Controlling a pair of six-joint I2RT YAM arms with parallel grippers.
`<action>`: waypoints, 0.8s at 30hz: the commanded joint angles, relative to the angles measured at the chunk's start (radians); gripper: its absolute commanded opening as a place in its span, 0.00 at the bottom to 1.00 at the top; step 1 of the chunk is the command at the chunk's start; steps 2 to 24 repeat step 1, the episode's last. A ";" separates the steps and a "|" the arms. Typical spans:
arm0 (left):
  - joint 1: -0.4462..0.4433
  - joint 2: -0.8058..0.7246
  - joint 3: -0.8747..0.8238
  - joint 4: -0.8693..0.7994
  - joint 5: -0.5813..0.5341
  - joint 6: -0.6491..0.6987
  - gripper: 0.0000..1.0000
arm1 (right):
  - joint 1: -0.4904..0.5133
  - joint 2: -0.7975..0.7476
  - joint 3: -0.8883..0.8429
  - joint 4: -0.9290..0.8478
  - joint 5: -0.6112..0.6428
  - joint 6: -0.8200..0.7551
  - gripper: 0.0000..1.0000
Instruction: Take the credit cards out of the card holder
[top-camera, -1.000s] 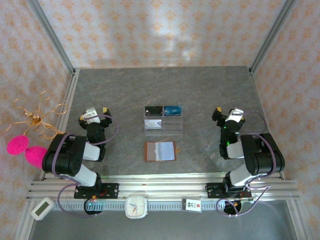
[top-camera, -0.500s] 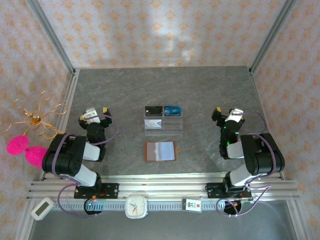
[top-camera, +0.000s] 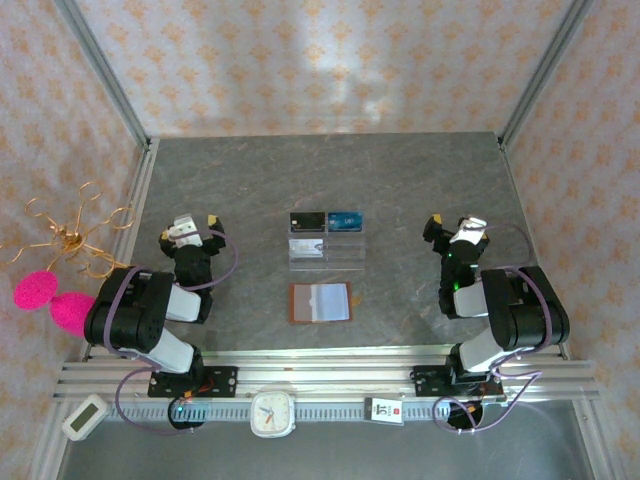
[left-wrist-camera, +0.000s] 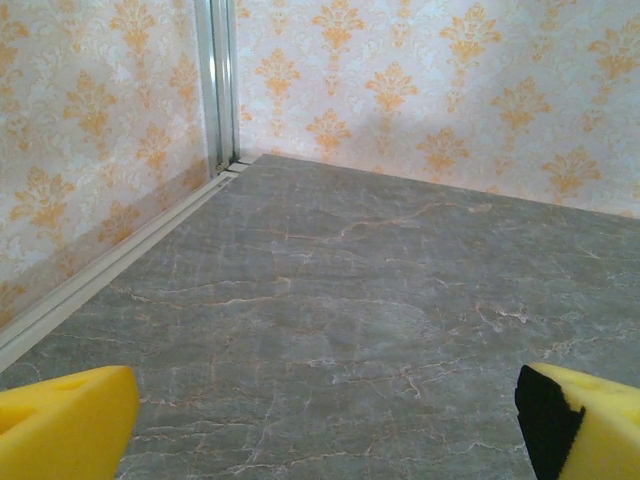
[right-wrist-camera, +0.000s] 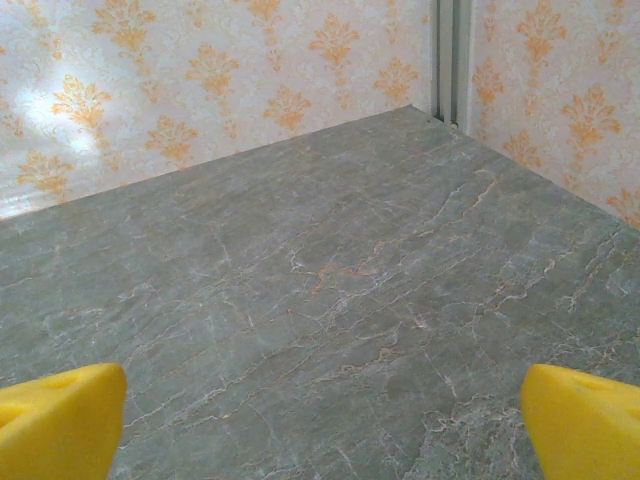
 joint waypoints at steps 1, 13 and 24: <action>-0.002 0.004 0.011 0.041 0.007 0.010 0.99 | -0.003 -0.006 0.002 0.039 0.004 -0.017 1.00; -0.002 0.004 0.011 0.041 0.007 0.010 0.99 | -0.003 -0.006 0.002 0.039 0.004 -0.017 1.00; -0.002 0.004 0.011 0.041 0.007 0.010 0.99 | -0.003 -0.006 0.002 0.039 0.004 -0.017 1.00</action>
